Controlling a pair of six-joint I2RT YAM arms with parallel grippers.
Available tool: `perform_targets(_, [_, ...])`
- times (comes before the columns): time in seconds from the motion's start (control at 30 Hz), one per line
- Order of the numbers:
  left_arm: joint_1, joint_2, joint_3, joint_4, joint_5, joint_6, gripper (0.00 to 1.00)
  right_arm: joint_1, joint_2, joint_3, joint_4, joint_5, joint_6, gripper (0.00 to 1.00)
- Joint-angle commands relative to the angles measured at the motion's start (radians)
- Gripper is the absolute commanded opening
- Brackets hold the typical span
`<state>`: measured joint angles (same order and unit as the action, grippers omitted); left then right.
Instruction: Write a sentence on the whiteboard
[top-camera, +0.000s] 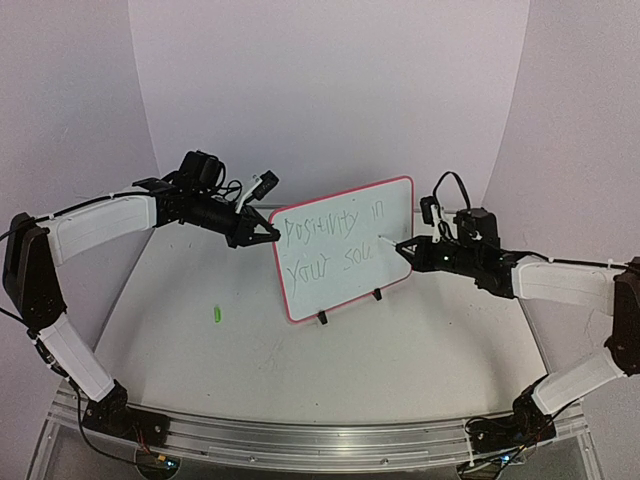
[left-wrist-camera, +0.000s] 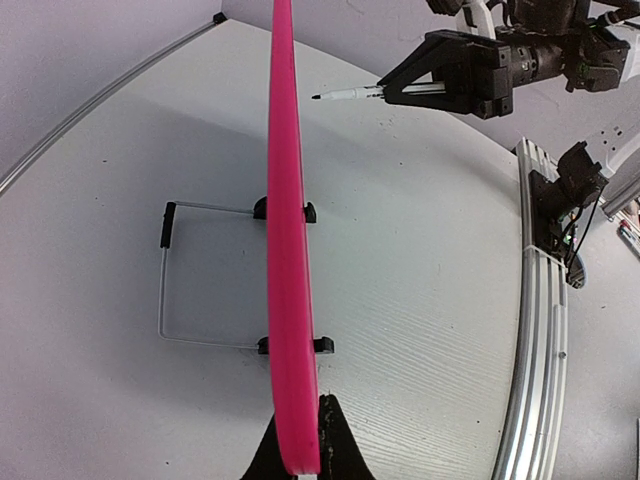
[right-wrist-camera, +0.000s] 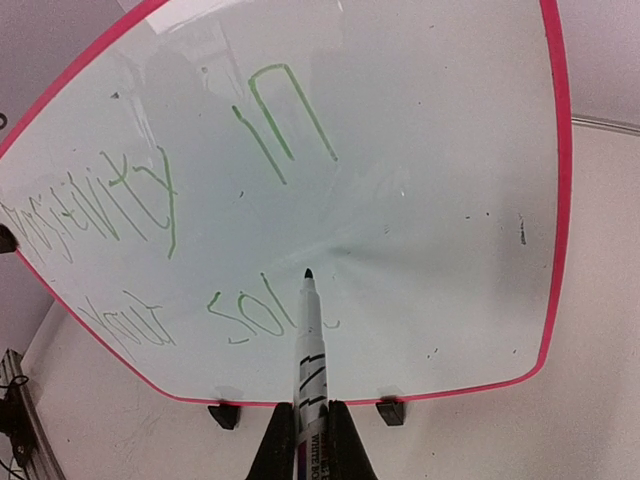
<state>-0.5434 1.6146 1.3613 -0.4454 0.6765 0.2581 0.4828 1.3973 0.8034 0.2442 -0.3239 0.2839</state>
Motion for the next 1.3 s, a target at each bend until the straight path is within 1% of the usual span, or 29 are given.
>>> perform_targets(0.0, [-0.012,0.015,0.005,-0.092,-0.066,0.048,0.00,-0.001,0.028,0.053,0.039,0.025,-0.019,0.00])
perform_targets(0.47, [-0.012,0.022,0.007,-0.092,-0.066,0.050,0.00,-0.001,0.081,0.041,0.059,0.052,-0.023,0.00])
perform_targets(0.97, [-0.012,0.025,0.009,-0.092,-0.064,0.050,0.00,-0.001,0.122,-0.050,0.091,0.034,0.017,0.00])
perform_targets(1.27, [-0.012,0.025,0.009,-0.094,-0.064,0.050,0.00,-0.001,0.125,-0.058,0.093,0.058,0.017,0.00])
